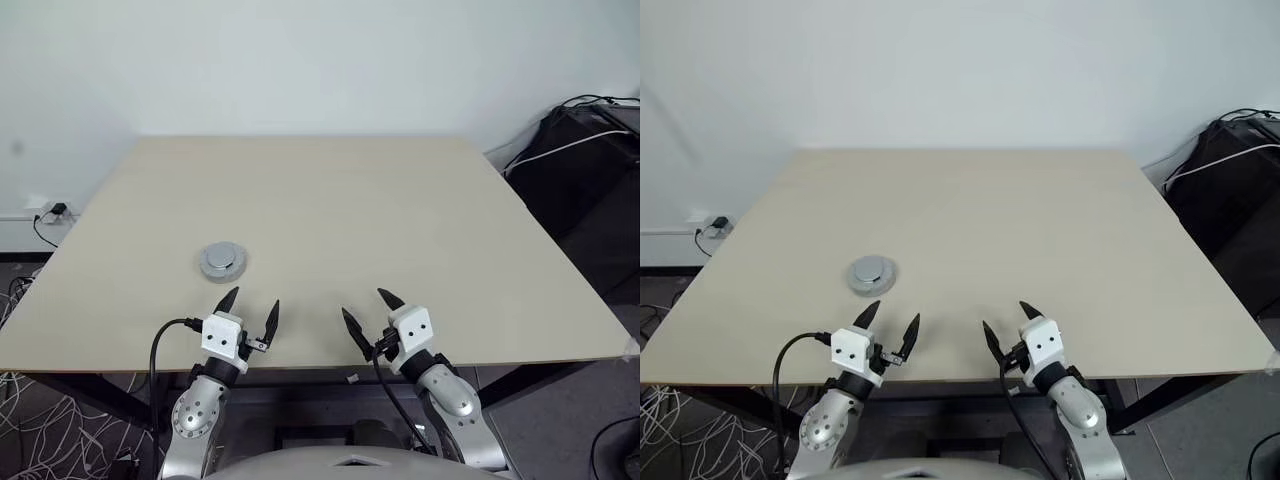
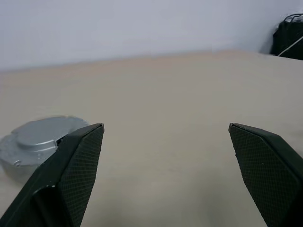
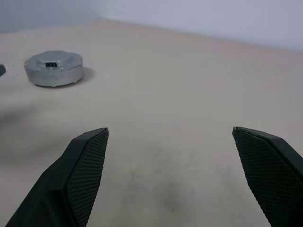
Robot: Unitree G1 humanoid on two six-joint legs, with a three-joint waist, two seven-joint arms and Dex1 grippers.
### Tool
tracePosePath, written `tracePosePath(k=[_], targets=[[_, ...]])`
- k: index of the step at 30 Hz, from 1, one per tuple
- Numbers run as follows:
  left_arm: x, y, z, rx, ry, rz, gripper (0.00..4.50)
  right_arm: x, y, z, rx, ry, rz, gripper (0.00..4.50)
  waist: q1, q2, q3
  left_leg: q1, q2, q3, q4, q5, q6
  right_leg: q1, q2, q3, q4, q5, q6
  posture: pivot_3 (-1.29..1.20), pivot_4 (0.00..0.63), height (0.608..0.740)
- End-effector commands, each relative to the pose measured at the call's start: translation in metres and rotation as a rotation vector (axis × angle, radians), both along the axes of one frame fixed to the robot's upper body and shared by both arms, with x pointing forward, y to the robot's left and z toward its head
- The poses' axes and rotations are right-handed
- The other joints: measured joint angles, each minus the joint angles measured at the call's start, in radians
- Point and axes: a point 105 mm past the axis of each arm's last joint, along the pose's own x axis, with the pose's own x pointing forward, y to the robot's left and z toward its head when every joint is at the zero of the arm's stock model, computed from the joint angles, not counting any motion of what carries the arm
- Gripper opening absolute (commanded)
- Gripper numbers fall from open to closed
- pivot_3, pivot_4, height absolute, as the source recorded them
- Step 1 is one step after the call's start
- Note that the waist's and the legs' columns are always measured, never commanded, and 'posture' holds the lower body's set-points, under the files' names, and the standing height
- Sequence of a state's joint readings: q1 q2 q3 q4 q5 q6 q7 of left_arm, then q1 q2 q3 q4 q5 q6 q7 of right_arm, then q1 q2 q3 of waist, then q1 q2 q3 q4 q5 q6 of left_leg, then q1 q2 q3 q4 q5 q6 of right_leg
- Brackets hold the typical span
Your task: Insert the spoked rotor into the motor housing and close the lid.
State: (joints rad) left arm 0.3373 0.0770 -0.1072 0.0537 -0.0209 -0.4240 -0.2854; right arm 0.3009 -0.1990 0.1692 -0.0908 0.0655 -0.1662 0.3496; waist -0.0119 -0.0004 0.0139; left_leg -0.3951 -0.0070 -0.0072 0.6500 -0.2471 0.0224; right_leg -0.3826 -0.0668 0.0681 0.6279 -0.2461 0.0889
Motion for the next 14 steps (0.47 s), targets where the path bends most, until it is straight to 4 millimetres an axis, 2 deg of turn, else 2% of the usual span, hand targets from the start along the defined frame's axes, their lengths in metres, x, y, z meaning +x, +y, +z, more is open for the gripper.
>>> tracePosePath(k=[1, 14], targets=[[0.0011, -0.0022, 0.0109, -0.011, -0.050, -0.010, 4.46, 0.0039, -0.0021, 0.0133, 0.007, -0.059, -0.010, 4.50, -0.001, 0.000, 0.000, 0.000, 0.000, 0.000, 0.000, 0.000, 0.000, 0.000, 0.000, 0.000, 0.000, 0.000, 0.000, 0.00, 0.000, 0.740], [0.0087, -0.0043, 0.0172, -0.004, -0.067, -0.024, 4.46, 0.0068, -0.0051, 0.0081, 0.019, -0.042, -0.036, 4.50, 0.000, 0.000, 0.000, 0.000, 0.000, 0.000, 0.000, 0.000, 0.000, 0.000, 0.001, 0.000, 0.000, 0.000, 0.000, 0.00, 0.000, 0.740]])
